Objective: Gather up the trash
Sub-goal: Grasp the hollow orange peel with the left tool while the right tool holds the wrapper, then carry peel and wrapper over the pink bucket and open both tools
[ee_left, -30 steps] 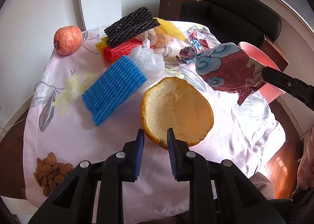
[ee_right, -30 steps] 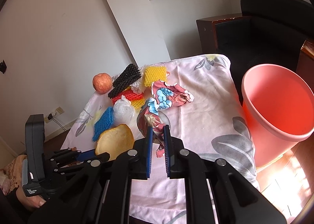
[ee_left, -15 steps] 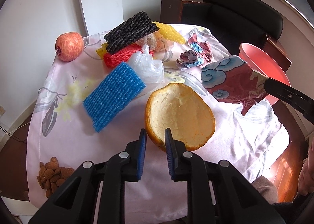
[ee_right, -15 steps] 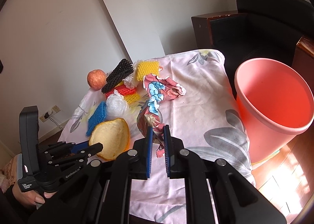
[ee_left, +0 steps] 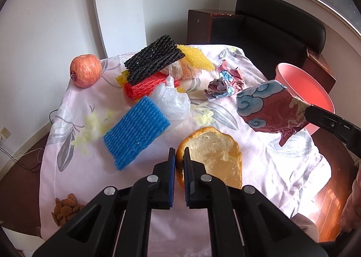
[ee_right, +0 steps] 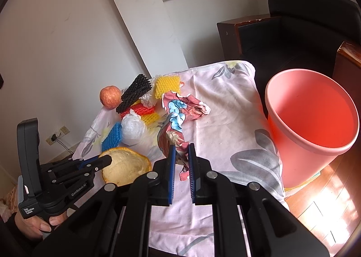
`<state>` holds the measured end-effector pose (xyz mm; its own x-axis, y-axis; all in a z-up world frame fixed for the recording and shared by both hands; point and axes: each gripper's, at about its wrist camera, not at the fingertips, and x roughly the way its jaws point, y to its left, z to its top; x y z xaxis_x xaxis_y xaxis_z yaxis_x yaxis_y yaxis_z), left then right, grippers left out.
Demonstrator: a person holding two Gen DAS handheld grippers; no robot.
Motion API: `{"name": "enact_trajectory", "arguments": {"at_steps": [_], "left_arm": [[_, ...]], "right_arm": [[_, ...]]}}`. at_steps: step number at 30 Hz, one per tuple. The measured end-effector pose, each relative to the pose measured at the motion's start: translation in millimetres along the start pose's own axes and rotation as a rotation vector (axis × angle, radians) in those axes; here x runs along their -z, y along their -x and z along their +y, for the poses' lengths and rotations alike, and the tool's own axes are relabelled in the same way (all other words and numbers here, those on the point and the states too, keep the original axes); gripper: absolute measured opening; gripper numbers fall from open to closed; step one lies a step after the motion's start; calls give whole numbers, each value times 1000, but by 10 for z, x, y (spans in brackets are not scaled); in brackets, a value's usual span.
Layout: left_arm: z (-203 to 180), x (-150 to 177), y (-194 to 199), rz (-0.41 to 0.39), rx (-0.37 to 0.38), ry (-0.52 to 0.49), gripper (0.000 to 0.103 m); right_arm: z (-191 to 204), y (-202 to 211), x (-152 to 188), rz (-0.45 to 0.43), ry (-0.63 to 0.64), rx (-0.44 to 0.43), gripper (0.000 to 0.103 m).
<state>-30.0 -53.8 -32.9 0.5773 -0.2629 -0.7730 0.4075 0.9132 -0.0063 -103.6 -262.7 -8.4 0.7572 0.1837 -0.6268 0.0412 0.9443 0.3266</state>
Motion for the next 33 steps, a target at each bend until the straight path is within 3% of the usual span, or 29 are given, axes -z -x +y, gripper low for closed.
{"name": "enact_trajectory", "arguments": {"at_steps": [13,26,33], "left_arm": [[-335,-471,160,-125,31,-87,6],[-994,-1081,117,-203,213,-169,6],[-1357,-1356,-38,-195,334,-183,6]], "right_arm": [[-214,86,-132,-46,-45,34,11],[-866,477,-461,-180,-183,152,11],[-1234,616,-587,-238,-235,290,11]]}}
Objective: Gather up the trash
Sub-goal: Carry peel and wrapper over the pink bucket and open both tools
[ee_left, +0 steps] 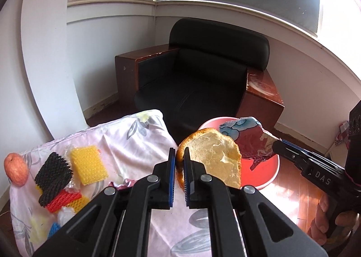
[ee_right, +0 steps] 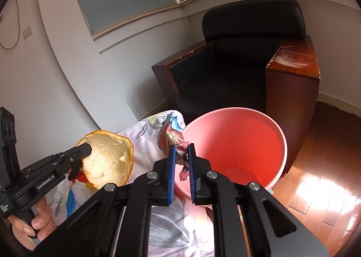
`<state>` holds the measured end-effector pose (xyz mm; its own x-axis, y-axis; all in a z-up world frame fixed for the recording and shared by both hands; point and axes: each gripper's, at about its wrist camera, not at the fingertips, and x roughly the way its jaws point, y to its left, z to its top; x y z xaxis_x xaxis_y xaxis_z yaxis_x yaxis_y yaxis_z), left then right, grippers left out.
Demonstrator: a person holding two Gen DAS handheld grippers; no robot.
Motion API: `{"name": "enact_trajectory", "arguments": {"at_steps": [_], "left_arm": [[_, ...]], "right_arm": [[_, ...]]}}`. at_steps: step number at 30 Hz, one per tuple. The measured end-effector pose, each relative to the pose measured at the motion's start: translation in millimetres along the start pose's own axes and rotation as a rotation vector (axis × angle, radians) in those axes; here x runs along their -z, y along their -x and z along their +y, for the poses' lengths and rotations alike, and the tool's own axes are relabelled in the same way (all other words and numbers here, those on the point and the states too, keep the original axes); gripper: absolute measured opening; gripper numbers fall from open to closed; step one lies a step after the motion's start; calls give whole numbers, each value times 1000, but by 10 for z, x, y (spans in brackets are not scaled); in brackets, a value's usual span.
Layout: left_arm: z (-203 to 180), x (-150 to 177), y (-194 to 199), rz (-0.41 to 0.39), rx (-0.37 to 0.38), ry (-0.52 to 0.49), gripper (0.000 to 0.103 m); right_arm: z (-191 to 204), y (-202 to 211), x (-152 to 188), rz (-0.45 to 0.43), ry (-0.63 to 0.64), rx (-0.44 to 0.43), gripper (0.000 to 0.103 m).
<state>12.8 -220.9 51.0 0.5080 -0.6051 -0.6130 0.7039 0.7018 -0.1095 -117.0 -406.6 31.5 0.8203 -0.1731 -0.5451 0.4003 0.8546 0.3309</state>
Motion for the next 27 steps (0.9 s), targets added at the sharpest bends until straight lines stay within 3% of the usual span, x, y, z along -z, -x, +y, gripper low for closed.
{"name": "enact_trajectory", "arguments": {"at_steps": [12,21,27], "left_arm": [[-347,-179,-842,94,92,-23,6],[-602,-36,-1415,217,42,-86,6],[-653,100,-1570,284,51,-89,7]], "right_arm": [[-530,-430,128,79,-73,165,11],[-608,-582,291,158,-77,219,11],[-649,-641,325,198,-92,223,12]]}}
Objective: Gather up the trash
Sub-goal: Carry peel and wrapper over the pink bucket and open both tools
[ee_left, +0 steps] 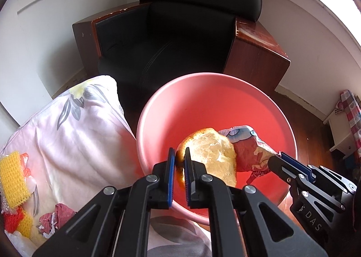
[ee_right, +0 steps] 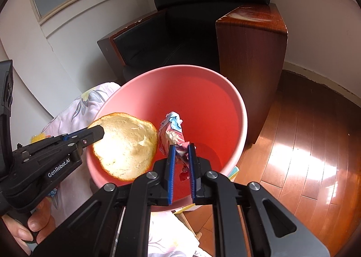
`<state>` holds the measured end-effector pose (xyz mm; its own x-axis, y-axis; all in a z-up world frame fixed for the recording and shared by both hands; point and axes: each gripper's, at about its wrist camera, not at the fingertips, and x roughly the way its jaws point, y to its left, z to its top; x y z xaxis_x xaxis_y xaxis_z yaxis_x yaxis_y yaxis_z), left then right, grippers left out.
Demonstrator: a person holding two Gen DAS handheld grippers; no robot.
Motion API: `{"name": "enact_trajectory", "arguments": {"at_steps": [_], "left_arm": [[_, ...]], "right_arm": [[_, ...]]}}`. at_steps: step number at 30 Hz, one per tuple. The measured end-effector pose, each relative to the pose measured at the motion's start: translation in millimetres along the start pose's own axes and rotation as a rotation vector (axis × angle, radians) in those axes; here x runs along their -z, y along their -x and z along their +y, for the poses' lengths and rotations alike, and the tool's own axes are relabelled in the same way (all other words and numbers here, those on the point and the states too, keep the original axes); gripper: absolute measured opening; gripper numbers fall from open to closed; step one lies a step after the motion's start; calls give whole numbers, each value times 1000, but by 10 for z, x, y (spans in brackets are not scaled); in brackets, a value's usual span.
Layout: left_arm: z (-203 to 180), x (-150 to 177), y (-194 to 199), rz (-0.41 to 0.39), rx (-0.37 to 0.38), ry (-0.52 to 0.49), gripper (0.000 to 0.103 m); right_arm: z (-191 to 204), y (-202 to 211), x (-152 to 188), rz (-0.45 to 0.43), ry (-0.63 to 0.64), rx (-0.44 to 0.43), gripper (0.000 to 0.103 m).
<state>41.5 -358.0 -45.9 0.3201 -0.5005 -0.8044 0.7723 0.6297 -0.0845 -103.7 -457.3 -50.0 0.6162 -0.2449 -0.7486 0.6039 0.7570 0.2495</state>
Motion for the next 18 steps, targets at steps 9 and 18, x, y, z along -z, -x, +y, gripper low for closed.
{"name": "enact_trajectory", "arguments": {"at_steps": [9,18], "left_arm": [[-4,57,90,-18,44,8,24],[-39,59,571,-155,32,-33,39]], "right_arm": [[-60,-59,-15,31,-7,-25,14],[63,138,37,-37,40,-40,29]]}}
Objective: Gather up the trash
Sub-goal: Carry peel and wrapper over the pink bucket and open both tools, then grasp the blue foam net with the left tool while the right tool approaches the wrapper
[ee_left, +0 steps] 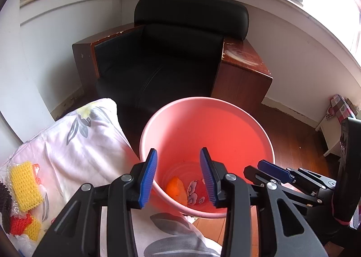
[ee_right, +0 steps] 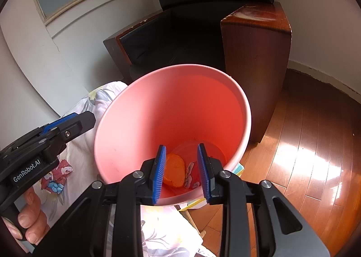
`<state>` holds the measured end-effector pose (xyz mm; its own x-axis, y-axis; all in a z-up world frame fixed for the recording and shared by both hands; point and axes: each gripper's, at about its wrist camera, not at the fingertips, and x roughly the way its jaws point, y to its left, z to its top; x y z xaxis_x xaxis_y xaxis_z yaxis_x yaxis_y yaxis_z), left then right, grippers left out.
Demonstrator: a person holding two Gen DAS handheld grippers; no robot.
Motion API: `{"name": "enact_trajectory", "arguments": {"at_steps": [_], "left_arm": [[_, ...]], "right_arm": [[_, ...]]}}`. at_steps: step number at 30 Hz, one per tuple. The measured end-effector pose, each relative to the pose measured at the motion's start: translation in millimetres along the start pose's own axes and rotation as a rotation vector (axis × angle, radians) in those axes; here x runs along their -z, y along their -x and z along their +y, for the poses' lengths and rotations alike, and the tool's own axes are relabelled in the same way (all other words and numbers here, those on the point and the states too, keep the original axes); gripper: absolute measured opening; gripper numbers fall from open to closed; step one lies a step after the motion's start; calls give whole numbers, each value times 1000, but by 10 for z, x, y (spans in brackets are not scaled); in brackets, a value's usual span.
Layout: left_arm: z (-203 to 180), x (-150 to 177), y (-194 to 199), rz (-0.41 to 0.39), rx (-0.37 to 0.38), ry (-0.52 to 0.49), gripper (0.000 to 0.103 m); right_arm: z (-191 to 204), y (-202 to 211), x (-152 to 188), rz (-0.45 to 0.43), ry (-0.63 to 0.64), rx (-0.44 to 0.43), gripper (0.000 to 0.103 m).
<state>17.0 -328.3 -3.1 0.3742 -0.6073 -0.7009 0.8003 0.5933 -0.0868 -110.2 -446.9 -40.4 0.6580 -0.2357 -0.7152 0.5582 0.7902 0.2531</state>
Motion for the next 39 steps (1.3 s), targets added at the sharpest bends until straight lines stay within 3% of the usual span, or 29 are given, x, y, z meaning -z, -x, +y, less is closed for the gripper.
{"name": "enact_trajectory", "arguments": {"at_steps": [11,17,22,27,31,39], "left_arm": [[199,372,726,-123,-166,12,41],[532,753,1108,-139,-261,75,41],[896,1142,1399,-128,-350,140,41],[1245,1574,1635,-87,-436,202,45],[1429,1903,1732,-40,-518,196,45],[1621,2262,1662,55,-547,172,45]], "right_arm": [[484,431,259,-167,143,-123,29],[827,466,451,-109,213,-232,29],[1139,454,617,-47,293,-248,29],[1301,311,744,61,260,-290,29],[1395,217,860,118,259,-308,29],[1578,193,967,137,308,-344,29]]}}
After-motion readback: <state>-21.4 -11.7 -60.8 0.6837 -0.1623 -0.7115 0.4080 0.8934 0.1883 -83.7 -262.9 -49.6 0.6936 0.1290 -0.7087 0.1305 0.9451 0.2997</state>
